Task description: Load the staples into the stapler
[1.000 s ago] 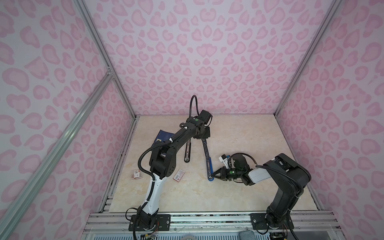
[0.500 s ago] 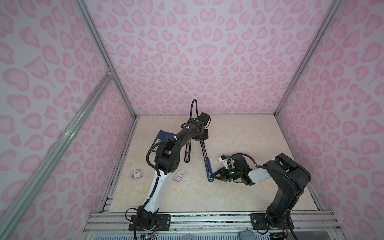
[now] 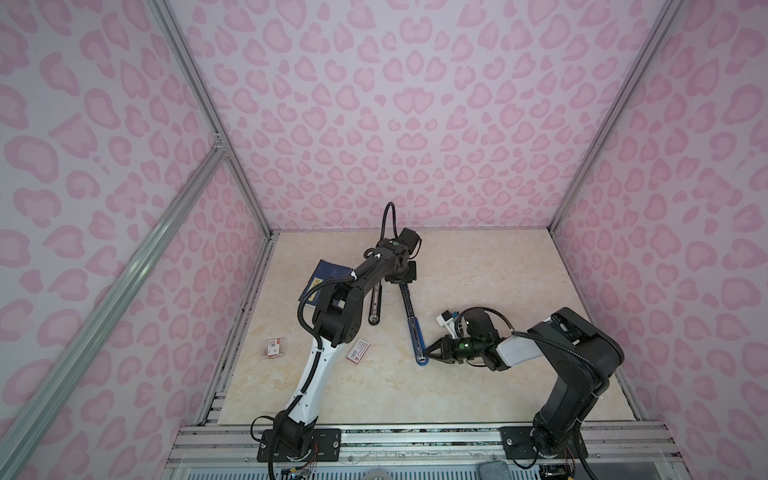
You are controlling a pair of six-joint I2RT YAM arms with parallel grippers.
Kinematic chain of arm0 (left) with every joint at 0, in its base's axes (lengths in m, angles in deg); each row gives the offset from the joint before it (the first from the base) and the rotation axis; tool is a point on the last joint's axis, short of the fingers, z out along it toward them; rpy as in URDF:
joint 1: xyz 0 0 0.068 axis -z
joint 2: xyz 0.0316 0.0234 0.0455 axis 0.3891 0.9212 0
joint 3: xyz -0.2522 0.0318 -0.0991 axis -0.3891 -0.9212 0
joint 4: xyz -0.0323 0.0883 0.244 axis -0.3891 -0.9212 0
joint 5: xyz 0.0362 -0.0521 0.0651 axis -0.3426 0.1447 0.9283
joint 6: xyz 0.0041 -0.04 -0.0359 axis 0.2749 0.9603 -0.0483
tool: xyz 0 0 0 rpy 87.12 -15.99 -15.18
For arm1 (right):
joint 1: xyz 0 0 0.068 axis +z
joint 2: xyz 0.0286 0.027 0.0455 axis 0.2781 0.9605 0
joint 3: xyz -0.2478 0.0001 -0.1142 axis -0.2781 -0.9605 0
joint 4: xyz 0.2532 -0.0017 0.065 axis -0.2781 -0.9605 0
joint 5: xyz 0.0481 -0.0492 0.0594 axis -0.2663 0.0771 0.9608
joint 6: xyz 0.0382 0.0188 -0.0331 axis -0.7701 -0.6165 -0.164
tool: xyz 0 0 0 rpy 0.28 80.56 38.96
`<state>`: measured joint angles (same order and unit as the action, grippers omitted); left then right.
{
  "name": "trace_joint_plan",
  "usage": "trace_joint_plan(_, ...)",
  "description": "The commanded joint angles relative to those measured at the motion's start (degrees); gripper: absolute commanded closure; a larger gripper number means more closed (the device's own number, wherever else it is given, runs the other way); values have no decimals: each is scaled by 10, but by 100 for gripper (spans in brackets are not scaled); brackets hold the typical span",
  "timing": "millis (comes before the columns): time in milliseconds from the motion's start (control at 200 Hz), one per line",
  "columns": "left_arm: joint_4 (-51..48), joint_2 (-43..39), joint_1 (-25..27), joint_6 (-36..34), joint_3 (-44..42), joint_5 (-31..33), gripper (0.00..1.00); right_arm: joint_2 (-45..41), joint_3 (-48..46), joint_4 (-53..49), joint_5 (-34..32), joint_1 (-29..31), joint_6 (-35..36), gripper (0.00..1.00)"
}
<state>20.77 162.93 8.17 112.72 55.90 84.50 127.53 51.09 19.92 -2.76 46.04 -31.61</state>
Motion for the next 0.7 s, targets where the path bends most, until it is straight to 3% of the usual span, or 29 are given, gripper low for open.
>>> trace_joint_plan(0, -34, -4, -4, -9, 8, -14, 65, 5, -7, -89, -92, -1, 28, 100)
trace_joint_plan(50, -33, -10, -5, -10, 8, -15, 57, 3, -7, -92, -92, -3, 27, 100)
trace_joint_plan(215, -34, -34, -8, -13, 8, -17, 49, -8, -4, -105, -97, -2, 28, 100)
trace_joint_plan(695, -36, -70, -11, -18, 11, -15, 45, -13, -4, -108, -92, -3, 25, 100)
